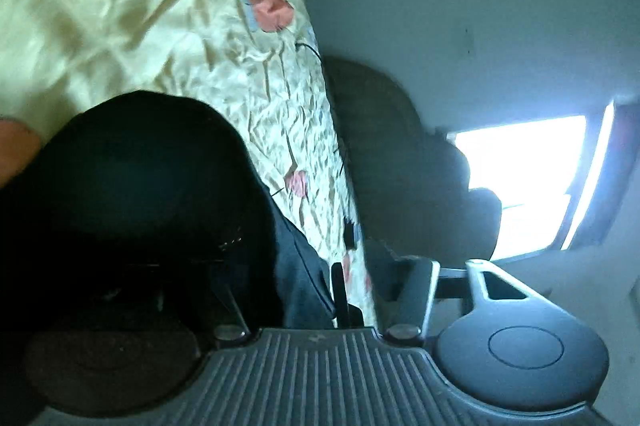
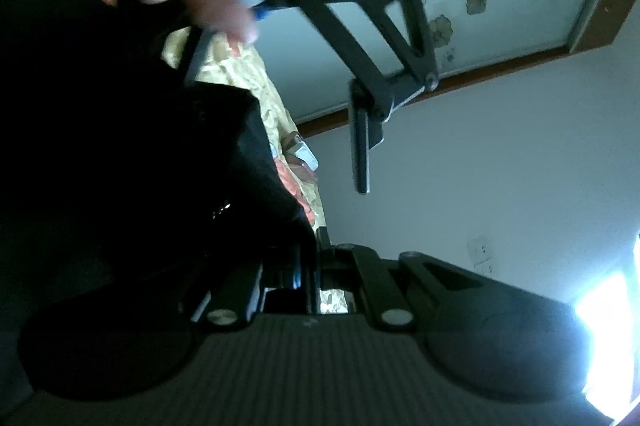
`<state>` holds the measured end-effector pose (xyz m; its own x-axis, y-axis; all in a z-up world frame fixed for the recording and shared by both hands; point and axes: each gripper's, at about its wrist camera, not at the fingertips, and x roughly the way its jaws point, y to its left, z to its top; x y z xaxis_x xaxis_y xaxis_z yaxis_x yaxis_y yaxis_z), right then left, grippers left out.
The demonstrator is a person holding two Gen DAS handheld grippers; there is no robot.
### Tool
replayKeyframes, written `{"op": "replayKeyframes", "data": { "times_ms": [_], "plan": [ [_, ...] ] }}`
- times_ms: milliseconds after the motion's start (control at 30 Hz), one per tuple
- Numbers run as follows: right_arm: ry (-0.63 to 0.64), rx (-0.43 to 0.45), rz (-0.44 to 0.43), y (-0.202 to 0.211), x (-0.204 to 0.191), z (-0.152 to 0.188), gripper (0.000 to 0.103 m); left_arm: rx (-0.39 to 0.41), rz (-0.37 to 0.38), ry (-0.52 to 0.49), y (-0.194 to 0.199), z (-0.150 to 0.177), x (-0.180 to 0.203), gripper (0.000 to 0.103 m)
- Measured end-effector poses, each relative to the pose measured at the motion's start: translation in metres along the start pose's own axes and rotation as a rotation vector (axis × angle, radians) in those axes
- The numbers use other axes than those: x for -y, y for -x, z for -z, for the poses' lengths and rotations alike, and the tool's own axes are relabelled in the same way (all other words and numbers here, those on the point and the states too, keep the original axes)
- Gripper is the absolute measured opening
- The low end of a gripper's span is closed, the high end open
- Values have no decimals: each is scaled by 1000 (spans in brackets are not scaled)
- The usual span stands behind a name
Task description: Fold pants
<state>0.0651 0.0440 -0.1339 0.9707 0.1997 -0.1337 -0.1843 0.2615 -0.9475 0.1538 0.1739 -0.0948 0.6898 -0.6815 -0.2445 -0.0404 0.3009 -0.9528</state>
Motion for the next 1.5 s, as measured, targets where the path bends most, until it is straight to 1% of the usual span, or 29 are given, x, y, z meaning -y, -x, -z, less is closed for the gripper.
{"op": "replayKeyframes", "data": {
  "times_ms": [33,67,100,133,167,200,267,367,433,467,500,533,567,600,733,767,800,867,900,933,967,1033,1067,1133,1167,1300,1333,1433,1500],
  "plan": [
    [5,1,3,2,-1,1,5,-6,-13,-40,-3,0,4,35],
    [8,1,4,6,-1,3,7,-10,-28,-77,-5,0,7,24],
    [17,5,5,10,-1,4,14,-22,-44,-99,-7,2,7,20],
    [31,11,17,15,-2,7,23,-34,-46,-100,-9,2,6,19],
    [43,19,36,20,-3,11,46,-42,-47,-97,-9,3,3,17],
    [52,22,49,25,-2,15,64,-48,-51,-100,-9,3,2,15],
    [72,3,65,31,-1,25,75,-53,-43,-115,-7,4,4,14],
    [51,-79,29,35,8,48,73,-64,-26,-155,11,6,10,14],
    [24,-147,0,34,18,69,66,-71,-17,-197,24,5,16,14],
    [11,-175,-23,35,24,78,60,-72,-5,-207,29,4,19,14],
    [-4,-204,-29,34,30,88,51,-71,12,-222,35,3,23,14],
    [-21,-236,-31,32,36,98,45,-74,25,-242,42,3,29,14],
    [-41,-262,-41,30,41,105,34,-73,33,-267,48,3,35,14],
    [-69,-293,-49,25,48,115,30,-71,43,-294,55,3,42,14],
    [-107,-341,-84,10,62,144,30,-79,84,-356,72,5,57,14],
    [-115,-344,-127,6,65,151,33,-77,96,-372,73,5,61,14],
    [-123,-355,-174,0,66,158,38,-76,102,-384,74,6,63,14],
    [-122,-355,-279,-7,67,168,40,-83,100,-394,70,8,64,14],
    [-91,-356,-277,-7,65,167,40,-93,95,-388,66,8,62,14],
    [-64,-356,-243,-5,64,166,40,-102,92,-379,64,8,59,14],
    [-74,-359,-227,-2,66,166,41,-101,77,-369,64,9,54,14],
    [-150,-376,-218,4,70,167,41,-92,44,-338,69,9,41,14],
    [-144,-374,-201,7,67,167,41,-85,32,-309,74,9,33,14],
    [-103,-301,-173,15,57,155,40,-59,23,-280,87,10,20,14],
    [-92,-259,-169,19,61,155,40,-44,18,-272,94,11,15,14],
    [8,-46,-124,47,36,104,40,18,-18,-222,112,18,-1,14],
    [17,1,-135,51,32,92,40,27,-27,-216,115,20,-4,14],
    [14,63,-199,50,16,60,40,56,-83,-265,124,26,-1,14],
    [45,93,-205,46,5,47,40,65,-103,-308,131,30,3,15]
  ]
}}
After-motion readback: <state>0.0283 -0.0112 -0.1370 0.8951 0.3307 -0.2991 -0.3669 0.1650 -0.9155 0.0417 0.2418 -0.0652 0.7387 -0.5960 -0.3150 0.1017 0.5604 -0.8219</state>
